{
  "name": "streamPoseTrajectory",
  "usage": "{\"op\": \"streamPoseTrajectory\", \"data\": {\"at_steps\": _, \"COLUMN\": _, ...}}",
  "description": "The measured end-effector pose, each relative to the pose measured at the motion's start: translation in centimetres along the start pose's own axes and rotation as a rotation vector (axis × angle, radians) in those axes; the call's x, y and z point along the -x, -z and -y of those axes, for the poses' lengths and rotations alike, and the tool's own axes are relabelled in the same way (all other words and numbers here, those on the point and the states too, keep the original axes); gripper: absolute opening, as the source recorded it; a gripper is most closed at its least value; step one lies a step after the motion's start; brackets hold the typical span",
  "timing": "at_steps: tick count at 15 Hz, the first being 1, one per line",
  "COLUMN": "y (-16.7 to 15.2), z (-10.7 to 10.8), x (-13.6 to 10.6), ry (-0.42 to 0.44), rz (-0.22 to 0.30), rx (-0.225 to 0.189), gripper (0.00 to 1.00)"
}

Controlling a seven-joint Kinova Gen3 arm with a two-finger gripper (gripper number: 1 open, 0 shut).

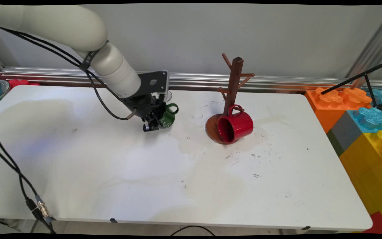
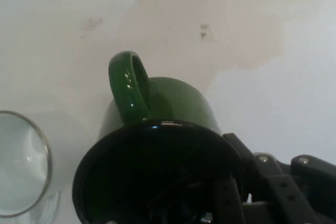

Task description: Place the picked object on the table

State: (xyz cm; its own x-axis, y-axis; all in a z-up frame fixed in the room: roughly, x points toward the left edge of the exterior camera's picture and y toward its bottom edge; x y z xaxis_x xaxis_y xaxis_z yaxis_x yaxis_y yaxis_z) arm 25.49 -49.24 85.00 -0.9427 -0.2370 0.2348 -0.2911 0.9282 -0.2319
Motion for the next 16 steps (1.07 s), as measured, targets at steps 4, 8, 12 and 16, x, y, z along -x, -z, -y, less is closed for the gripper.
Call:
{"op": "streamPoseTrajectory", "data": {"at_steps": 4, "y": -1.7, "z": 0.3, "x": -0.2, "ry": -0.011, "rz": 0.036, "rx": 0.025, "gripper": 0.0}}
{"op": "streamPoseTrajectory", "data": {"at_steps": 8, "y": -3.0, "z": 0.5, "x": -0.5, "ry": -0.019, "rz": 0.062, "rx": 0.046, "gripper": 0.0}}
{"op": "streamPoseTrajectory", "data": {"at_steps": 12, "y": -4.0, "z": 0.6, "x": -0.6, "ry": -0.022, "rz": 0.079, "rx": 0.064, "gripper": 0.0}}
{"op": "streamPoseTrajectory", "data": {"at_steps": 16, "y": -4.8, "z": 0.6, "x": -0.9, "ry": -0.023, "rz": 0.078, "rx": 0.079, "gripper": 1.0}}
